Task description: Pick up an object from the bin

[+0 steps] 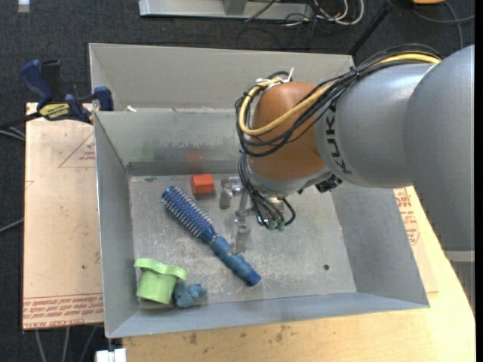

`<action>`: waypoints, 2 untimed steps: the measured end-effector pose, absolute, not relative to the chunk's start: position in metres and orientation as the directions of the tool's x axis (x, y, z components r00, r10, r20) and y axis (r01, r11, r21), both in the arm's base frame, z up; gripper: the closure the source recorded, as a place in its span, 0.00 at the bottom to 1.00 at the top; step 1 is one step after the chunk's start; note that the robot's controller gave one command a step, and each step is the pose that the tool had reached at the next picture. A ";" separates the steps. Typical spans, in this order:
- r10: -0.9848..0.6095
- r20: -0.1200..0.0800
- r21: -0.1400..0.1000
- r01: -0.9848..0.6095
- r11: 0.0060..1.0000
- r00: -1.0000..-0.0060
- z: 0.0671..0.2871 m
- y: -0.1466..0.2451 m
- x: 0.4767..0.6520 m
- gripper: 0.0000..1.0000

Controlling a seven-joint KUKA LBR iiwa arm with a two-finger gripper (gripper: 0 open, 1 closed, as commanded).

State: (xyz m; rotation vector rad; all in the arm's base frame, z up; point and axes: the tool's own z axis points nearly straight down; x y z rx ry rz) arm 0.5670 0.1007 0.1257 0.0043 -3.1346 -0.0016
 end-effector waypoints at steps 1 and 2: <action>0.110 0.004 0.001 0.110 0.994 -0.994 0.067 0.119 0.552 0.00; 0.230 -0.003 0.003 0.230 0.973 -0.973 0.101 0.125 0.555 0.00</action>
Offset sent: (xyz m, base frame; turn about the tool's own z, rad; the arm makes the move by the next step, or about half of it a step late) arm -0.0139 0.0164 -0.0557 0.1160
